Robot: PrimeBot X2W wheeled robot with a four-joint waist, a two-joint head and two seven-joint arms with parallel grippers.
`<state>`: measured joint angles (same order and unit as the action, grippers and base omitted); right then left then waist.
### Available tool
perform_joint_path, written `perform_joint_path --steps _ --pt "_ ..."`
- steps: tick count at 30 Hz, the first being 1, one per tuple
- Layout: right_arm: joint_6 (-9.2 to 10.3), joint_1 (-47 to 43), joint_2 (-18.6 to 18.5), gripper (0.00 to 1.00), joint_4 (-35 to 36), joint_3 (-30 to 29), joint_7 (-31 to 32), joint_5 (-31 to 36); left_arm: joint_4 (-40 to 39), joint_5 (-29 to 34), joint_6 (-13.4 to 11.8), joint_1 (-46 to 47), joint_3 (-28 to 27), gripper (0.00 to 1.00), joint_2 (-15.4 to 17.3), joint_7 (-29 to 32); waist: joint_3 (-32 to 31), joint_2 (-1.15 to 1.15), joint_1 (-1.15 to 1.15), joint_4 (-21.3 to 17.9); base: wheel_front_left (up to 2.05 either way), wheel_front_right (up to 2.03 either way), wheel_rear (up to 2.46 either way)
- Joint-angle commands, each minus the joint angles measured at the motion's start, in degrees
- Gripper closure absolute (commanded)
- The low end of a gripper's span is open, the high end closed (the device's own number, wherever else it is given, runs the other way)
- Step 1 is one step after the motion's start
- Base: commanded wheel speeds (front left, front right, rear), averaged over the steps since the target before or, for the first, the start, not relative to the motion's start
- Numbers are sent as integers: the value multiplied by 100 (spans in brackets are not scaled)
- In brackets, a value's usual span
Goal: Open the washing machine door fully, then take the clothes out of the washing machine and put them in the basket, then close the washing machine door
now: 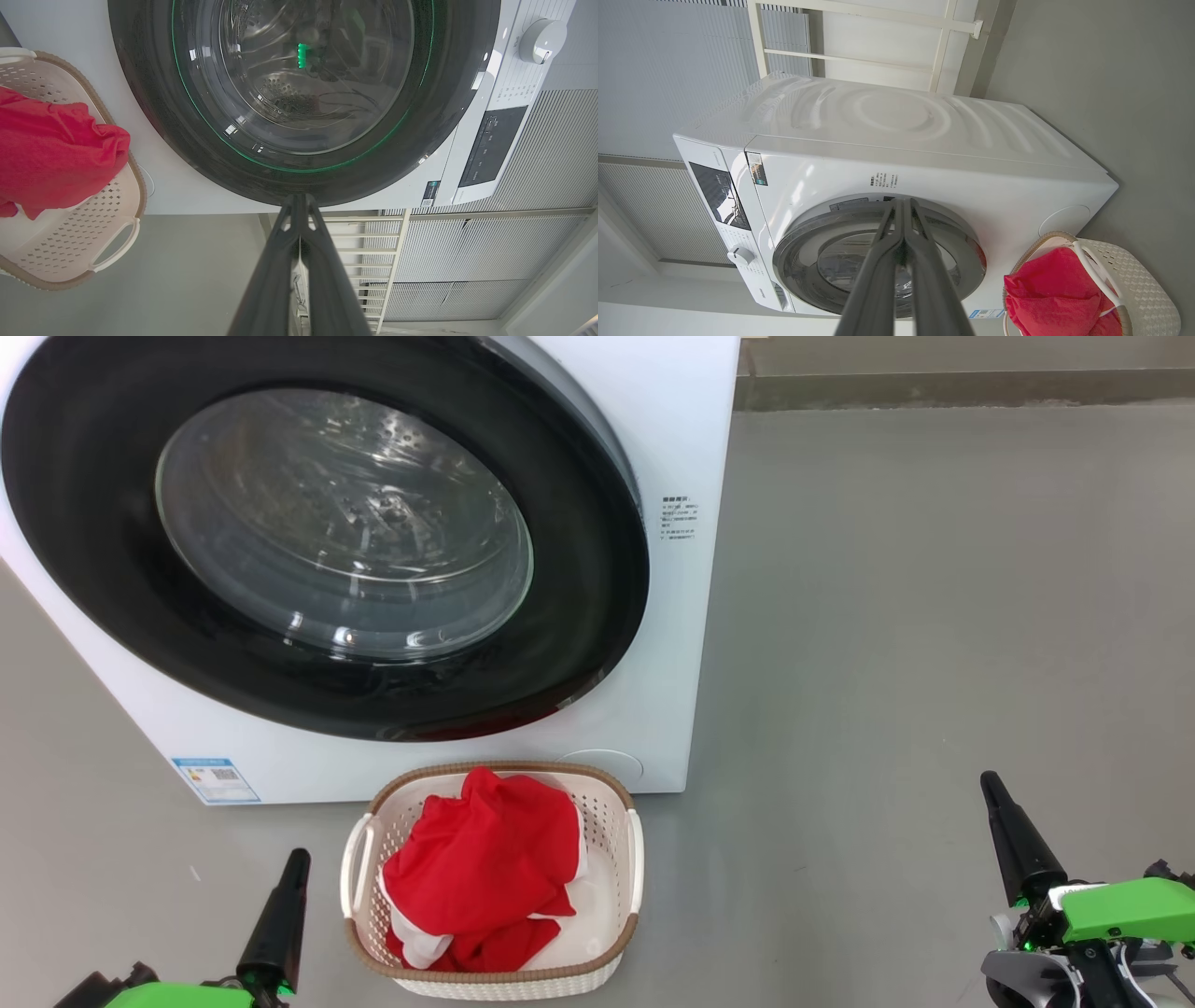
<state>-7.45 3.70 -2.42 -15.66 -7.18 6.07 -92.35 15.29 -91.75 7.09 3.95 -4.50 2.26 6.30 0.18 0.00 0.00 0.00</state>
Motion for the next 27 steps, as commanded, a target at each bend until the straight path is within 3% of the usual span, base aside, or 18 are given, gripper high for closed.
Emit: perform_joint_path --steps 1,27 --pt "-3 246 -69 100 165 94 19 -5 -126 -41 40 223 -203 100 62 19 0 0 0 0 0 0 0" --pt "-3 247 -61 100 165 82 28 5 -126 -41 40 223 -202 100 62 19 0 0 0 0 0 0 0"
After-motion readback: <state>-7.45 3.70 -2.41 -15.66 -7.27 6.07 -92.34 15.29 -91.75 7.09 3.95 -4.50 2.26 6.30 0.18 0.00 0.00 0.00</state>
